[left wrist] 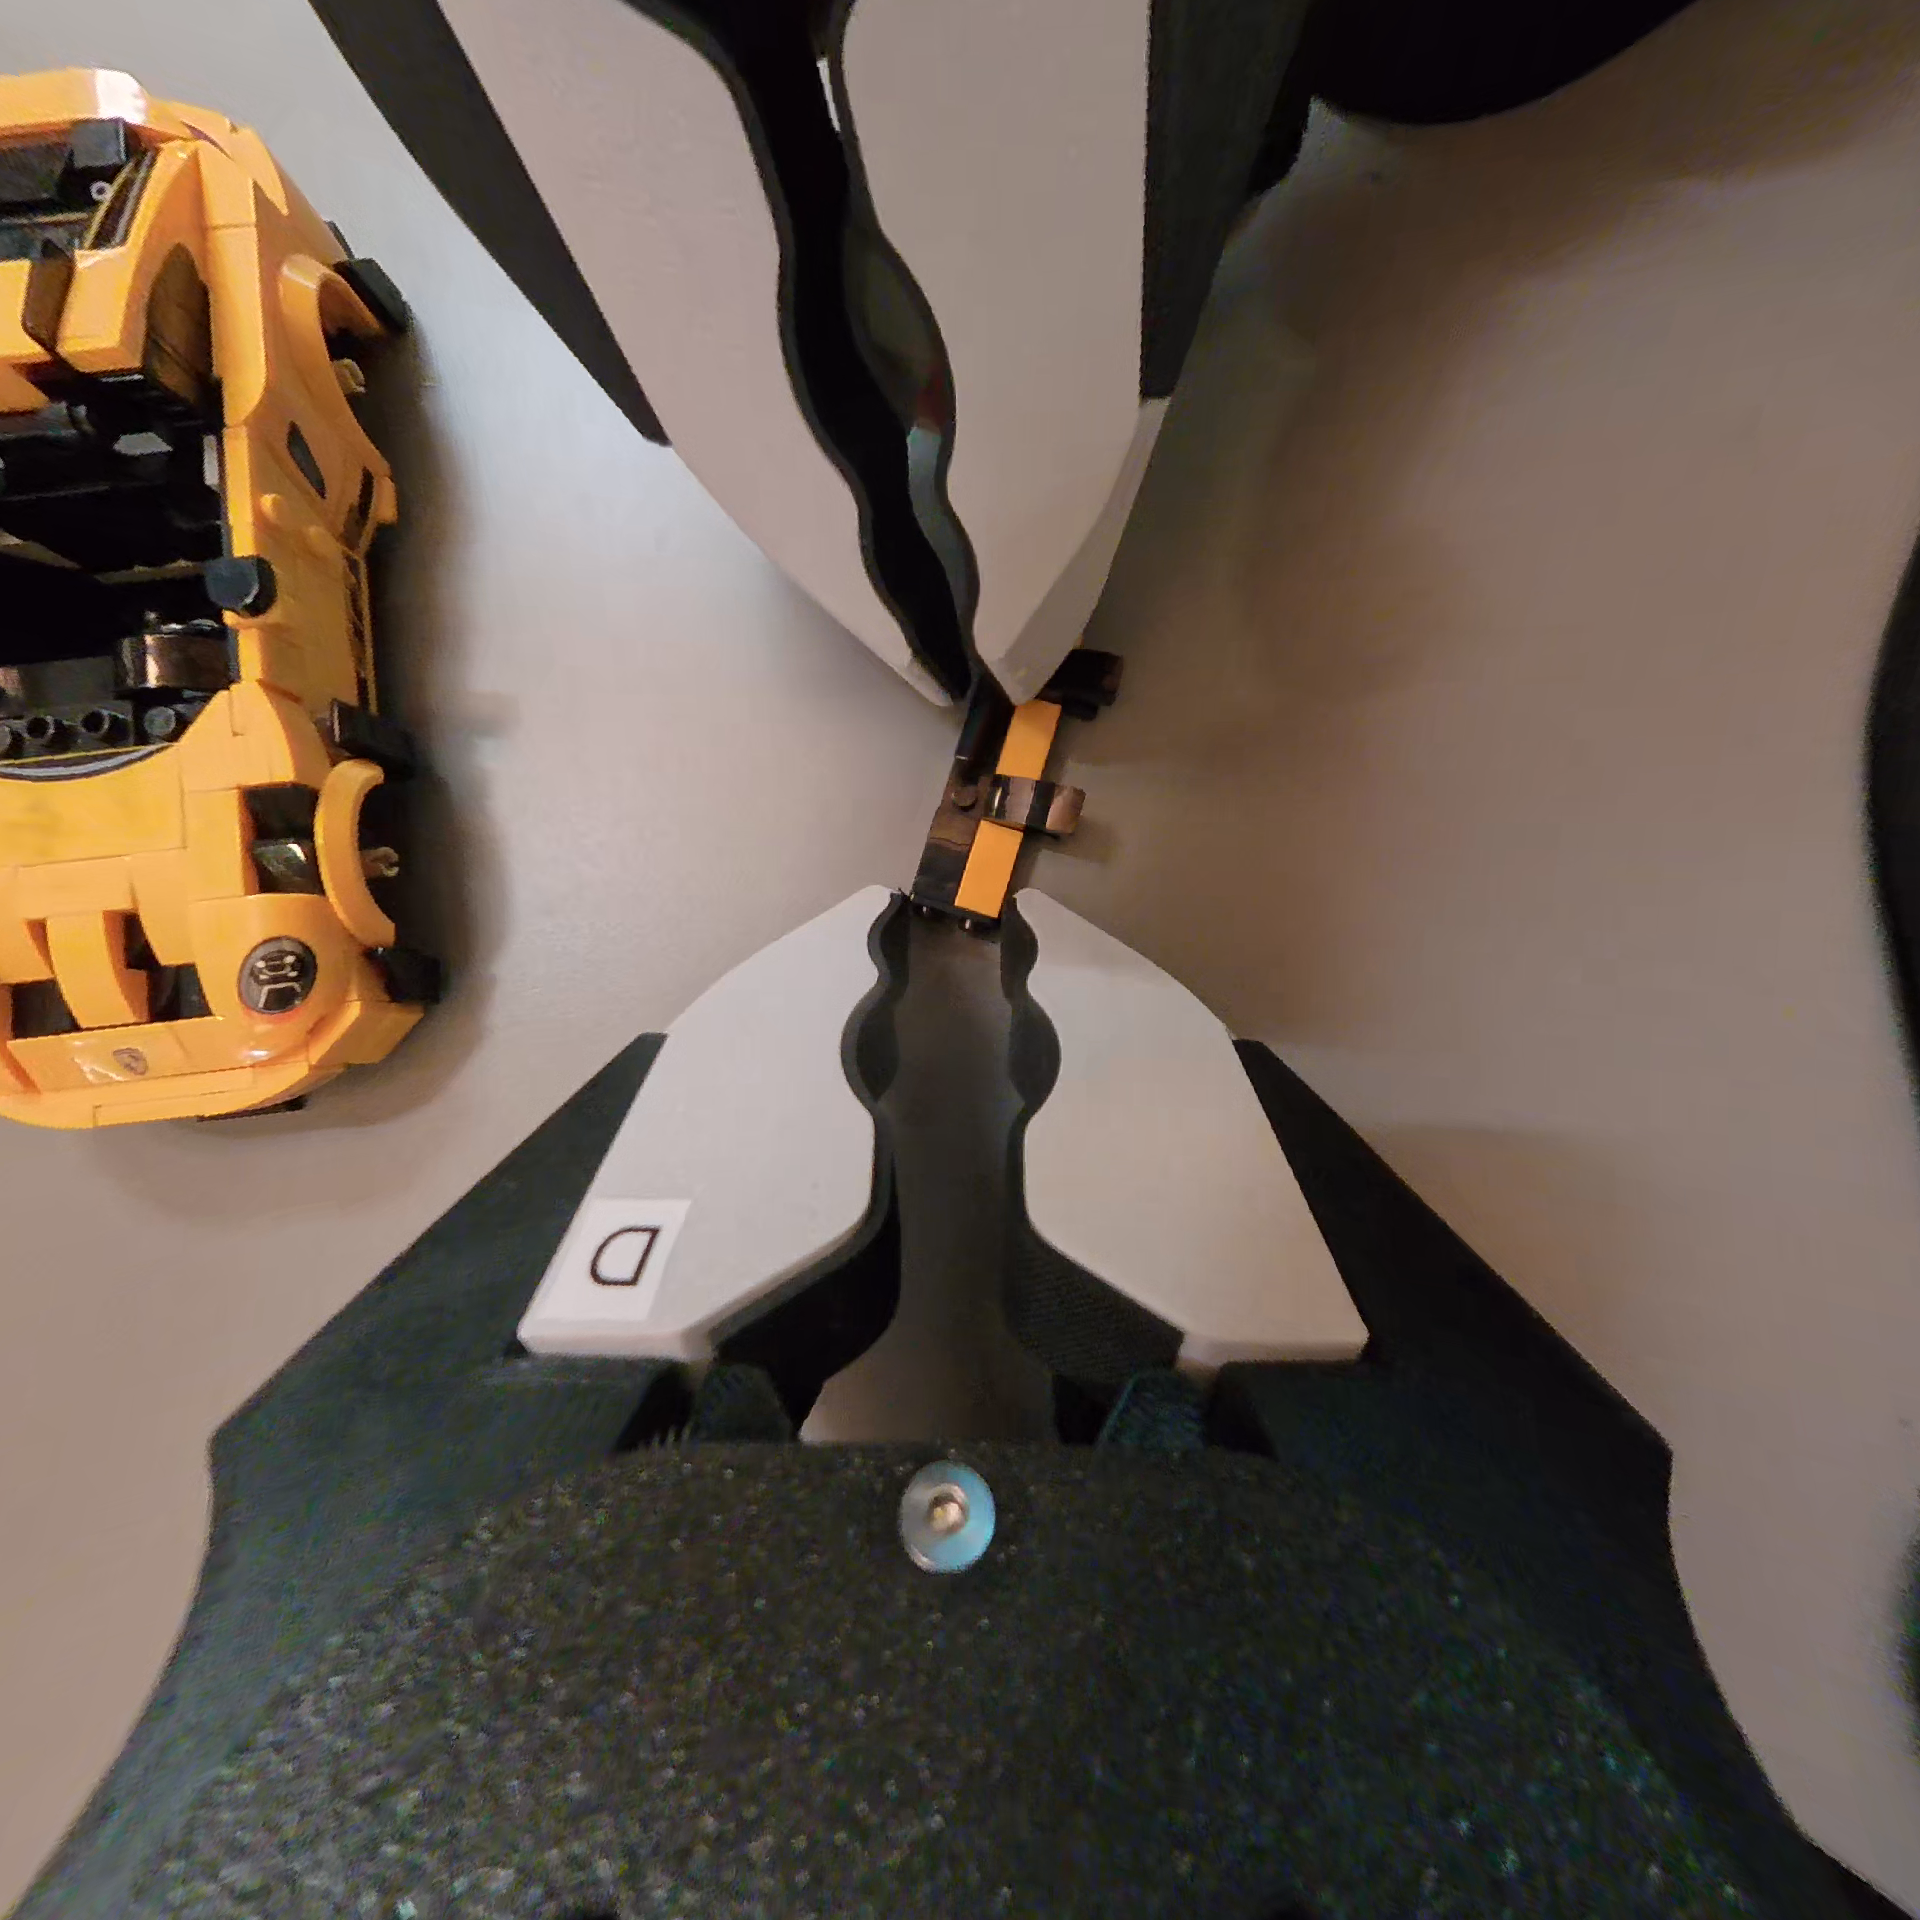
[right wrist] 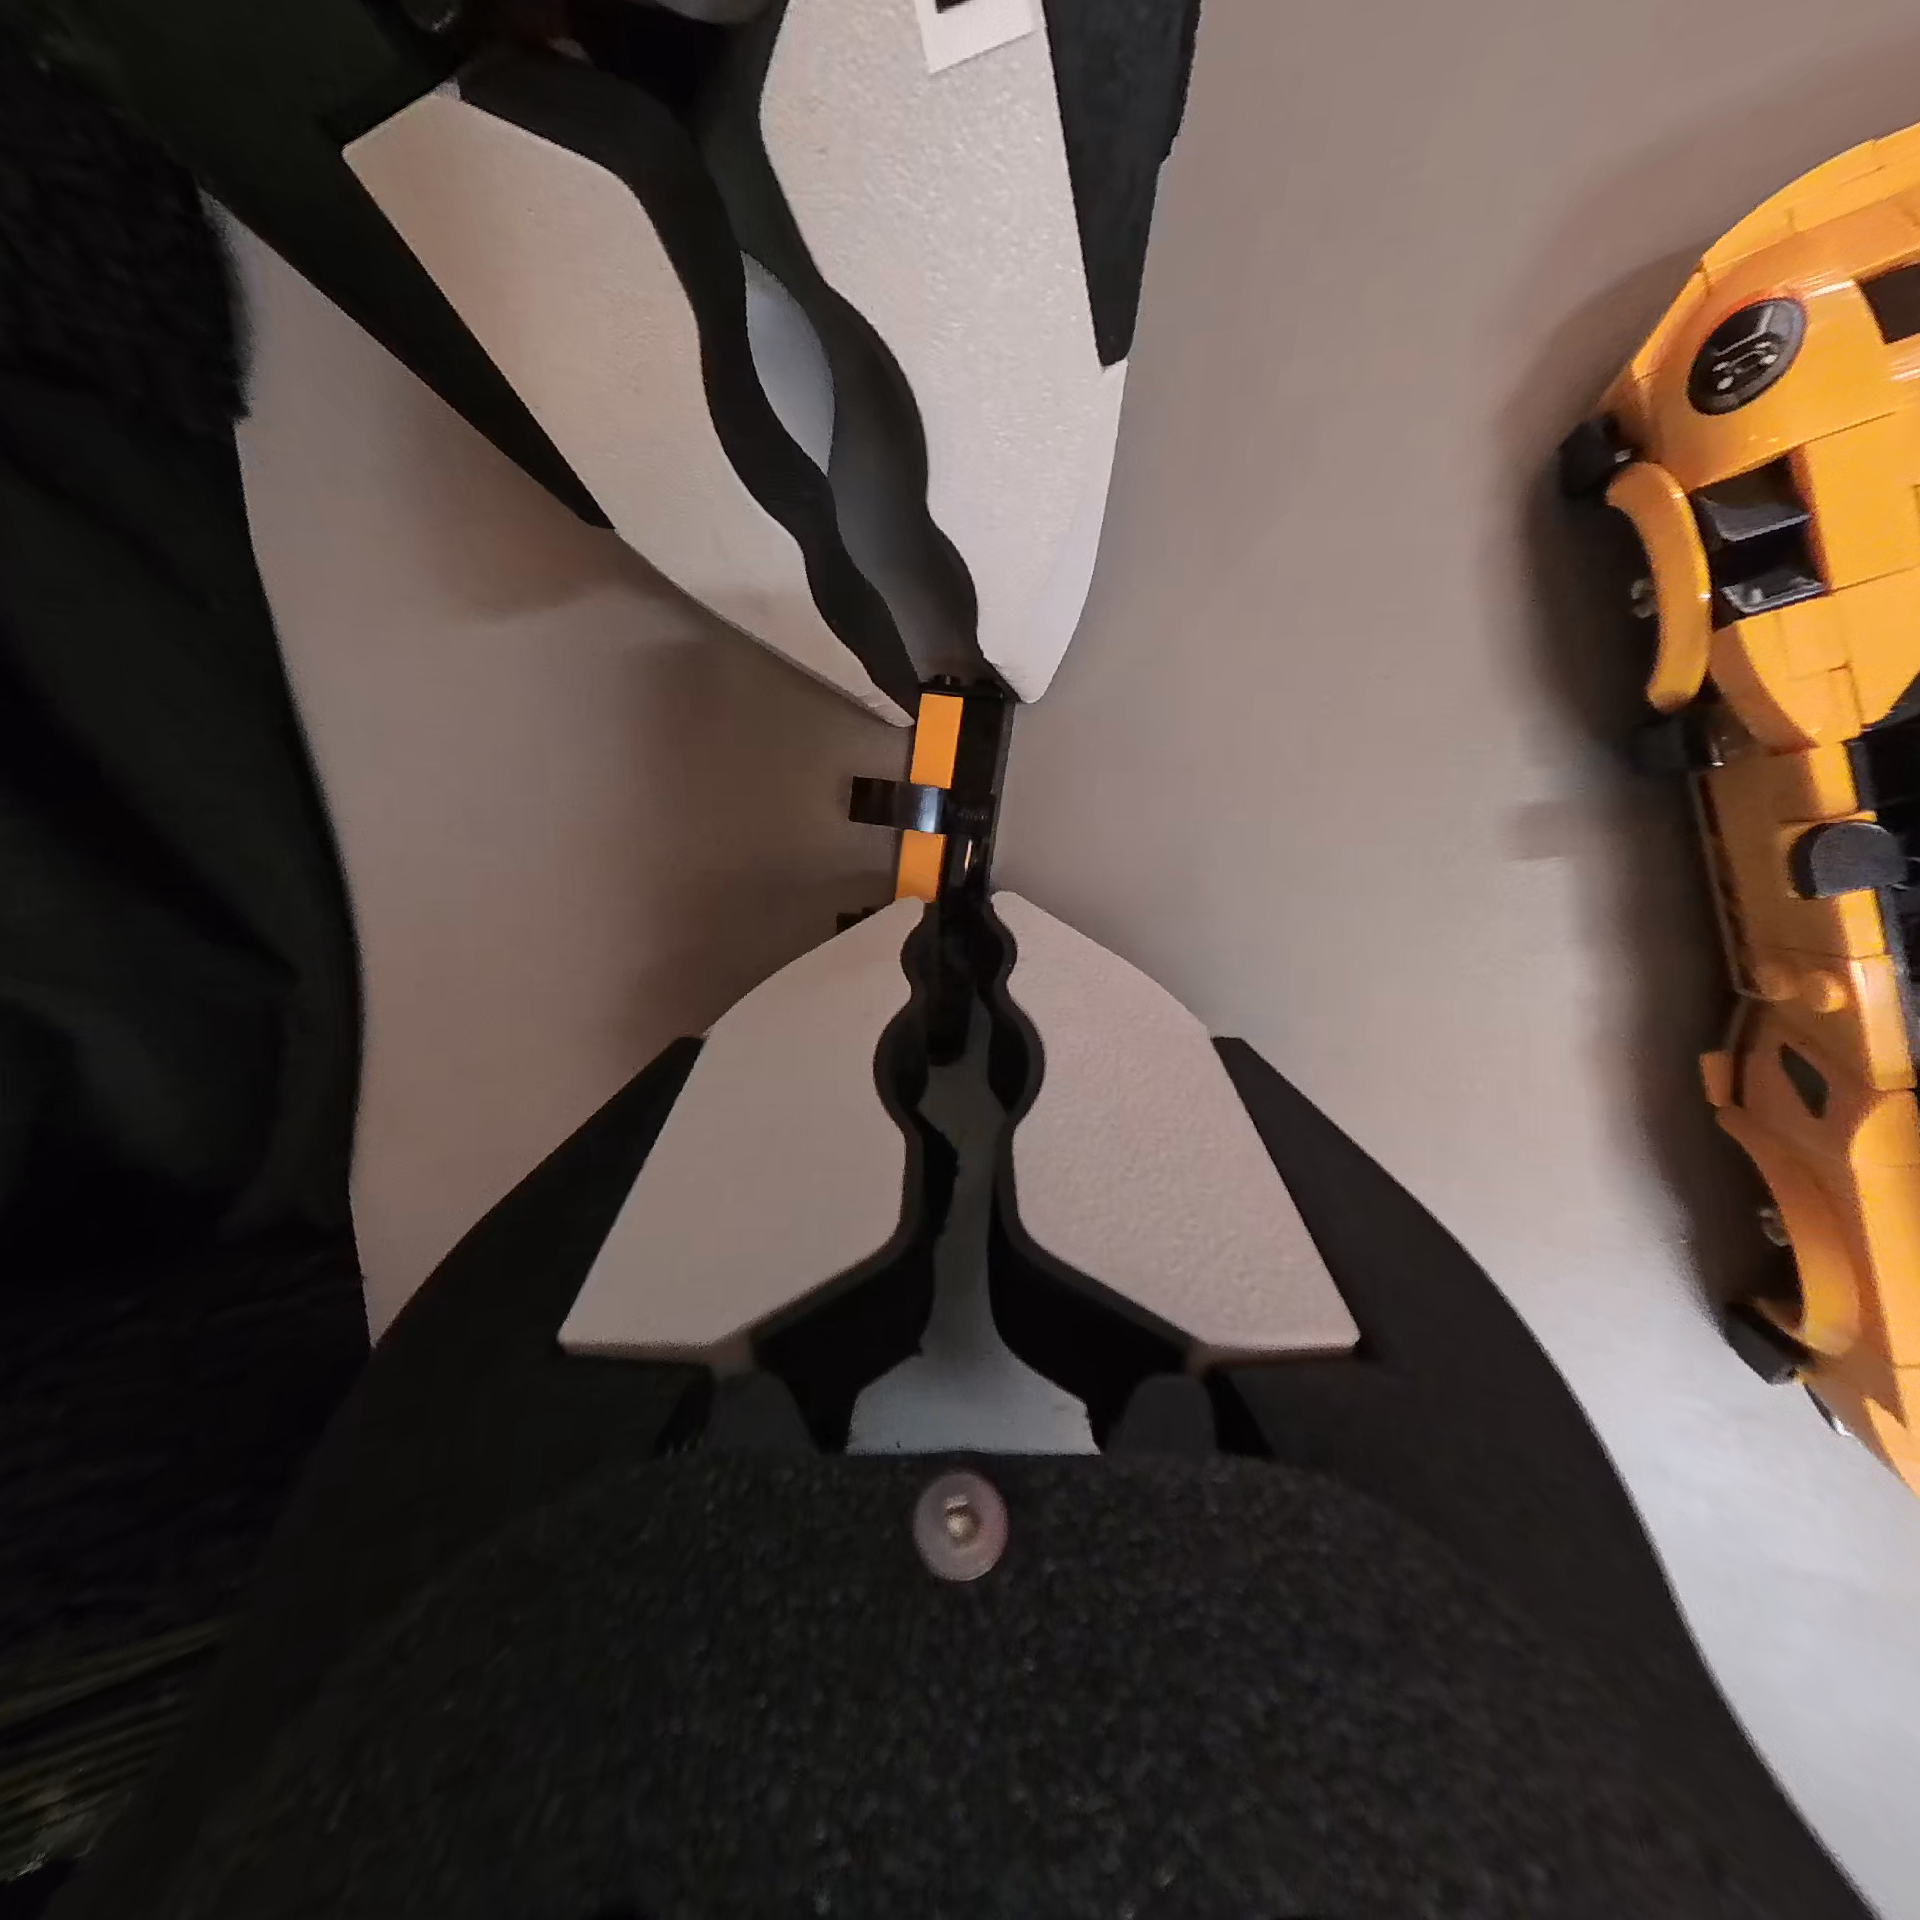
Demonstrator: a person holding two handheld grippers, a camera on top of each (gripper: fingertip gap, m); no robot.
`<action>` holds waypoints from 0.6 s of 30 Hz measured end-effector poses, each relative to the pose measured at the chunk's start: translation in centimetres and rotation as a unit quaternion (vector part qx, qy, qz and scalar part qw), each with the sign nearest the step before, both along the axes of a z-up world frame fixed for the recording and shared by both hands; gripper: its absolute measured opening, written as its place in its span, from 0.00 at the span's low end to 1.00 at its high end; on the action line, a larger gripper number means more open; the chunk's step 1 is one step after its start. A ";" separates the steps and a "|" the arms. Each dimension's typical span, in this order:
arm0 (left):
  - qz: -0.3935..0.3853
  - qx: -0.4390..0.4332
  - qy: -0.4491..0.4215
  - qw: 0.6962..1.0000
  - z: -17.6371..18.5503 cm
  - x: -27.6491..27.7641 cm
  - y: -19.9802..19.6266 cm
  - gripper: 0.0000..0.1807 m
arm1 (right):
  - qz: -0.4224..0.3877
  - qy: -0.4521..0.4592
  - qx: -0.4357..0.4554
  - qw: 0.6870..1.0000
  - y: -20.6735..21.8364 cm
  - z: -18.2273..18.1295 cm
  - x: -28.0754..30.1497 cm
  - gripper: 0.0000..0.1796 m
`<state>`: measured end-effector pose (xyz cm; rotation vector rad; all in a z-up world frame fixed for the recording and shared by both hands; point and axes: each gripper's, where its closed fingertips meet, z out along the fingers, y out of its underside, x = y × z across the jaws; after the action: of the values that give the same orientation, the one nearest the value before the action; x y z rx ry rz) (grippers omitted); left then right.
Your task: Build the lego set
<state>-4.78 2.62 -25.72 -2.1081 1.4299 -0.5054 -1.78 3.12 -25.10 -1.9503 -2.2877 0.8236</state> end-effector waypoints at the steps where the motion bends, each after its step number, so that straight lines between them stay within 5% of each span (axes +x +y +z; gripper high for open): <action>1: 0.000 0.000 0.000 1.000 0.0 0.0 0.0 0.09 | 0.000 0.000 -0.003 1.000 0.0 0.0 0.0 0.03; 18: -0.002 -0.001 -0.001 1.000 0.0 0.0 -0.1 0.09 | -0.013 0.021 -0.056 0.998 0.2 -0.2 -0.4 0.00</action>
<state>-4.74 2.55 -25.72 -2.1056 1.4334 -0.5095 -2.14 3.33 -25.27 -1.9822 -2.2333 0.9995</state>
